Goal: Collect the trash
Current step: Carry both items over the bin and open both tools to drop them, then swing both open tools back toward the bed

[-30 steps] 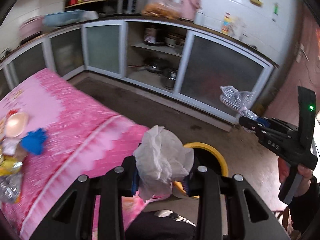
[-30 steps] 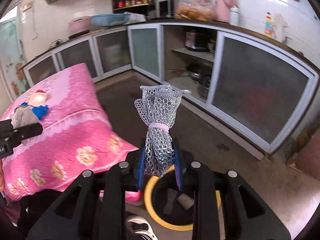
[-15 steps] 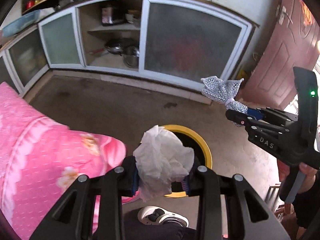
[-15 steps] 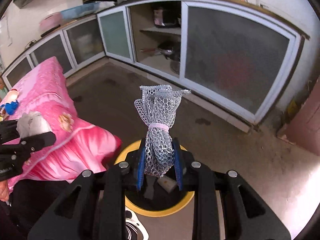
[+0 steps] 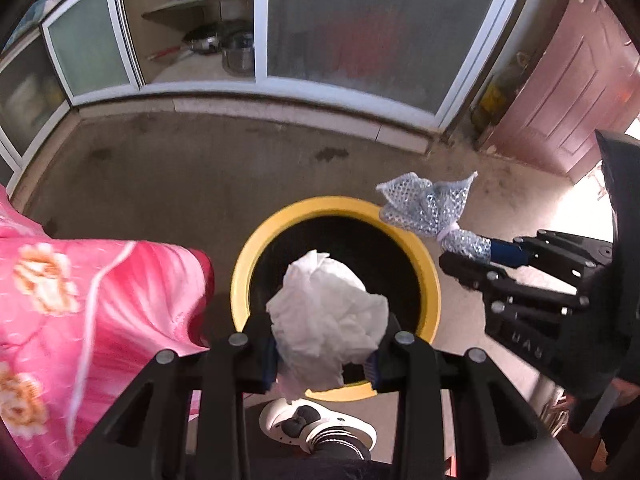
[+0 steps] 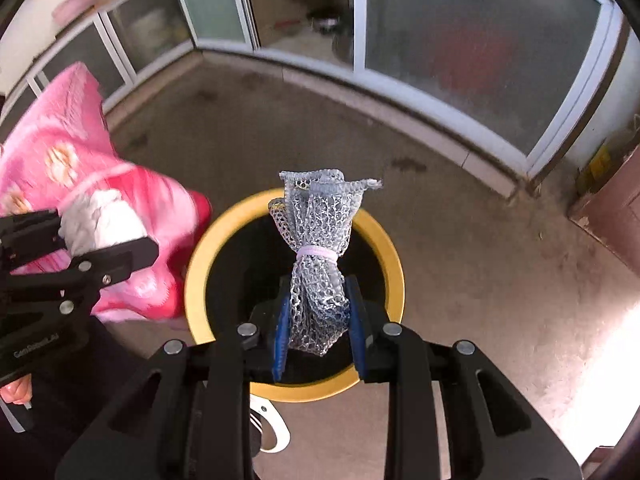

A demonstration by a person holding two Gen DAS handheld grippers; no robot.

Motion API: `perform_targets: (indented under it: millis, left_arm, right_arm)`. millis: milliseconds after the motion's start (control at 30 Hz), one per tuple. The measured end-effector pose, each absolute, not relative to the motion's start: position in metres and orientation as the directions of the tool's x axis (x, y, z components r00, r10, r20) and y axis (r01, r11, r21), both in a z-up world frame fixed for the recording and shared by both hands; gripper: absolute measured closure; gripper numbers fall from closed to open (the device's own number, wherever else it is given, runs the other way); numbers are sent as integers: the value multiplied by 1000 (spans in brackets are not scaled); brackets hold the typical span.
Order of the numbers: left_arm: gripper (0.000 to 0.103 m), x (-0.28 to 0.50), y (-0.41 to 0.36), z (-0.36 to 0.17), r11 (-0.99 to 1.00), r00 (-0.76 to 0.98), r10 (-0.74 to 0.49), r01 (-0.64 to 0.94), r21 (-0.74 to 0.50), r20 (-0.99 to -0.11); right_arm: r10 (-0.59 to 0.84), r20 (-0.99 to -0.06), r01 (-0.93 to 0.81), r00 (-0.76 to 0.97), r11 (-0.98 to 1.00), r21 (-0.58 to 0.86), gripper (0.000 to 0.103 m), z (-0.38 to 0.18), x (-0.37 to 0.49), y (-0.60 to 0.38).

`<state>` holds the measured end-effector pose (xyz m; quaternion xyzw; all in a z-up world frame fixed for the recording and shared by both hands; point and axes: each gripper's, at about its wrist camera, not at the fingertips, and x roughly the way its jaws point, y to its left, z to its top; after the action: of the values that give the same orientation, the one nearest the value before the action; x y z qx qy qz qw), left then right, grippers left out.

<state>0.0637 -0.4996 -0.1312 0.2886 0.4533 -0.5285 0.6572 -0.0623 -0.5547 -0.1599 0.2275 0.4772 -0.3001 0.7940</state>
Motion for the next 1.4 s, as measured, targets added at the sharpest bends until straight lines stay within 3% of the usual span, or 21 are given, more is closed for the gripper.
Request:
perform_targets:
  millis: [233,300,333,367,500,700,933,1167,1400]
  left_arm:
    - [71,69,-518,-157,295,7,-392,948,-119,-920]
    - [54,73,-517,-158,303,3,-395,944,-127,-919]
    - [37,74,-515,-159,311,7,-398,942,-128,-918]
    - [26,76,-513,-158,323,17,-409,938,-127,-912]
    - [16,82,-508,-158,348,19,-412,927,-138,-911]
    - [15,86,-495,-141,358,27,-447,922,-151,-894]
    - [15,97,-453,-83,384,44,-551,900,-206,-834]
    - [13,120,-333,2,485,199,-656,850,-205,-728]
    - [8,144,-171,59,711,501,-575,696,-93,-647]
  right_arm:
    - [-209,-927,697,310,714,72,75,-193,-56,-563]
    - [-181,-937,694,300,715,84,65,-200,-54,-569]
    - [-183,-939,699,292,711,79,61,-202,-54,-570]
    - [-190,-940,703,283,708,69,58,-203,-55,-572]
    - [-207,-946,725,249,687,40,44,-206,-65,-581]
    - [-262,-941,778,216,629,4,44,-189,-106,-594]
    - [-357,-887,799,294,601,23,43,-137,-126,-589]
    - [-399,-764,678,507,732,67,43,-64,-82,-537]
    - [-210,-685,407,697,903,137,40,-14,9,-460]
